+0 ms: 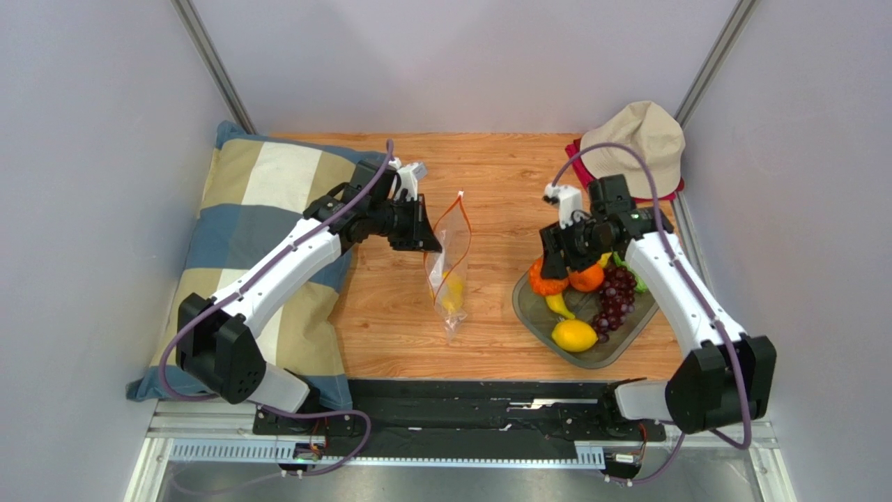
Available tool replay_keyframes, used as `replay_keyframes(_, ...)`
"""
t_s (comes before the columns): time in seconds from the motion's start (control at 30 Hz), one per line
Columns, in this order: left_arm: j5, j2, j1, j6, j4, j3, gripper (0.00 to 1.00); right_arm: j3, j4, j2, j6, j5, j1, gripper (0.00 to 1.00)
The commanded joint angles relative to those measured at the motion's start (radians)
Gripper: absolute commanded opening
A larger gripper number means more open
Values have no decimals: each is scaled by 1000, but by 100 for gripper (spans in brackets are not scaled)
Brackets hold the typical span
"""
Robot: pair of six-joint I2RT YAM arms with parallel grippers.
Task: Place the food in the zip-top bag and seal the zipper
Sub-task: Pick up the fake vegetable from the bin, then place the fake vegetable in the zipper food storage bag.
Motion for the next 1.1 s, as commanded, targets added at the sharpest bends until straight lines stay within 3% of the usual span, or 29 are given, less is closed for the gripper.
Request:
replay_keyframes(0.0,0,18,4,3,10,26,0,175,18,-100,101,-163,0,0)
replay_keyframes(0.13,-6,35,-4,9,-2,48,0,246,181,-120,313,-222,26,0)
replay_keyframes(0.33,-9,57,-31,11,-17,75,0,317,388,-78,502,-113,176,0)
replay_keyframes(0.57,-15,60,-39,15,-20,98,0,294,465,14,496,51,356,0)
replay_keyframes(0.77,-9,20,-39,18,-6,88,0,200,437,23,392,176,396,2)
replay_keyframes(0.83,3,11,-39,12,9,81,0,194,427,20,364,136,410,14)
replay_keyframes(0.9,15,9,-39,11,18,78,0,186,436,11,341,122,430,38)
replay_keyframes(0.93,18,11,-39,9,20,78,0,200,430,8,338,117,434,62)
replay_keyframes(1.03,21,11,-39,8,29,80,0,246,368,9,319,110,433,90)
replay_keyframes(1.07,18,11,-39,8,30,81,0,275,329,5,313,110,424,92)
